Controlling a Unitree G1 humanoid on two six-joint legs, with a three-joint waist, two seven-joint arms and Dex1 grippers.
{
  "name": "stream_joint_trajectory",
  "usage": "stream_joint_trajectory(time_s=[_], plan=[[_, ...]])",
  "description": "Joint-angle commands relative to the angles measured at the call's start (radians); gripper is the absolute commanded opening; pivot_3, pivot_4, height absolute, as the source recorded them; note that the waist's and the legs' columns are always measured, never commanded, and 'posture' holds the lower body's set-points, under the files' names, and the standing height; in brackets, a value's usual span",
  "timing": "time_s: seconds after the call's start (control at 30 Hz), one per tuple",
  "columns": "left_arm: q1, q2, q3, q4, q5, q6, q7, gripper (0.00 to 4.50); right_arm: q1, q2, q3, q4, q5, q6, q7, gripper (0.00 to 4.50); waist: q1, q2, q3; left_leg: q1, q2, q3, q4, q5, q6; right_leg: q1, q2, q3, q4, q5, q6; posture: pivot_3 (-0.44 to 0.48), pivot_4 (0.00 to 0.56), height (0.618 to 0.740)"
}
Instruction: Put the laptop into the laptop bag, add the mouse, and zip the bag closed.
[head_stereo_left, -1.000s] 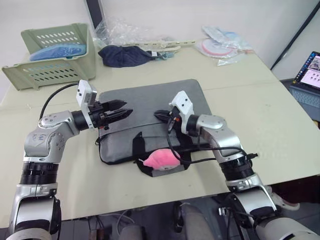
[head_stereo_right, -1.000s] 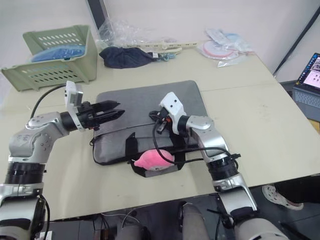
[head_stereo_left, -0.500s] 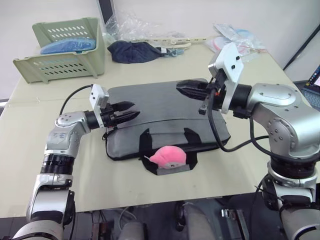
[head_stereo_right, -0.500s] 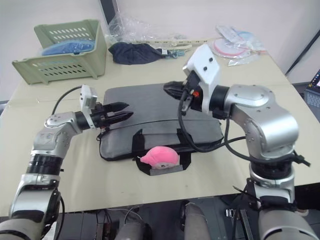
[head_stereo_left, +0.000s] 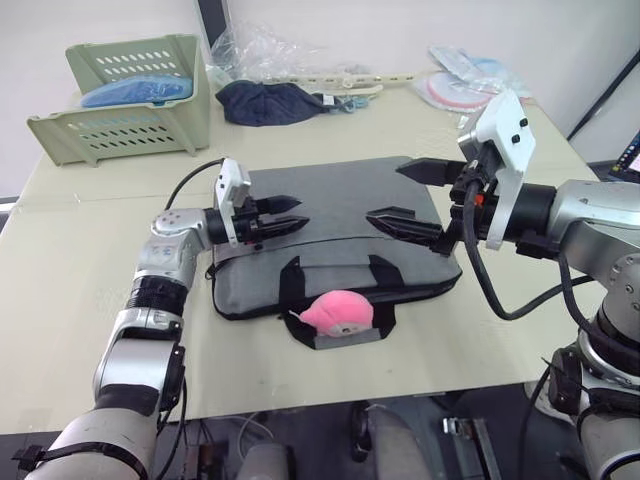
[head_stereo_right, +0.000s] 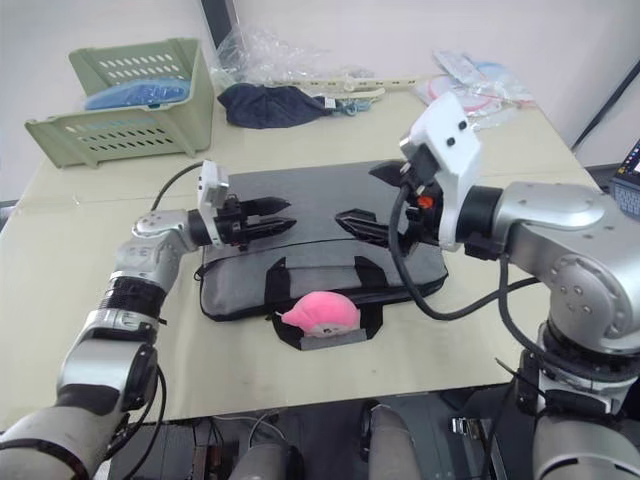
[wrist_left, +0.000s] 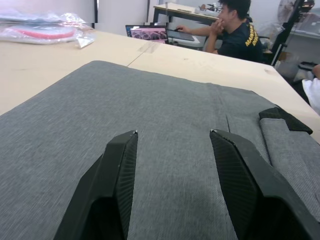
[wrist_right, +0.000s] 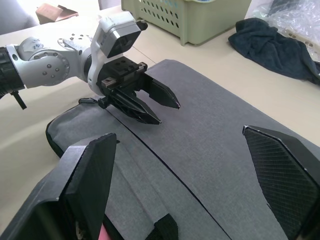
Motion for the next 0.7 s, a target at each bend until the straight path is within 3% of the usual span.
stream_joint_trajectory(time_s=[0.03,0.13,0.37,0.7], plan=[[-0.055,-0.032,0.016,0.058,0.0,-0.057,-0.051,1.11,-0.017,0.01,-0.062,-0.044,0.023,0.038,-0.068,4.5,0.0,0.0,0.0,0.0,0.0,0.0,0.0,0.0,0.0,0.0,0.0,0.0,0.0,0.0,0.0,0.0,0.15,0.74],[-0.068,-0.04,0.021,0.084,0.003,-0.061,-0.067,0.06,-0.004,0.014,-0.069,-0.061,0.035,0.051,-0.084,4.5,0.0,0.0,0.0,0.0,0.0,0.0,0.0,0.0,0.0,0.0,0.0,0.001,0.0,0.0,0.0,0.0,0.15,0.74],[-0.066,-0.057,0.02,0.159,0.039,-0.128,-0.075,0.06,0.01,0.025,-0.086,-0.076,0.061,0.077,-0.123,4.5,0.0,0.0,0.0,0.0,-0.002,0.0,0.0,0.0,0.001,0.0,-0.001,0.001,0.001,0.0,0.001,0.0,0.15,0.74],[-0.06,-0.135,0.016,0.407,0.136,-0.283,-0.012,0.06,0.167,-0.042,-0.084,-0.089,0.08,0.009,-0.118,4.5,0.004,-0.001,-0.001,0.003,-0.006,-0.001,-0.001,0.002,0.004,0.007,-0.006,0.002,-0.001,0.002,0.003,0.0,0.15,0.74]])
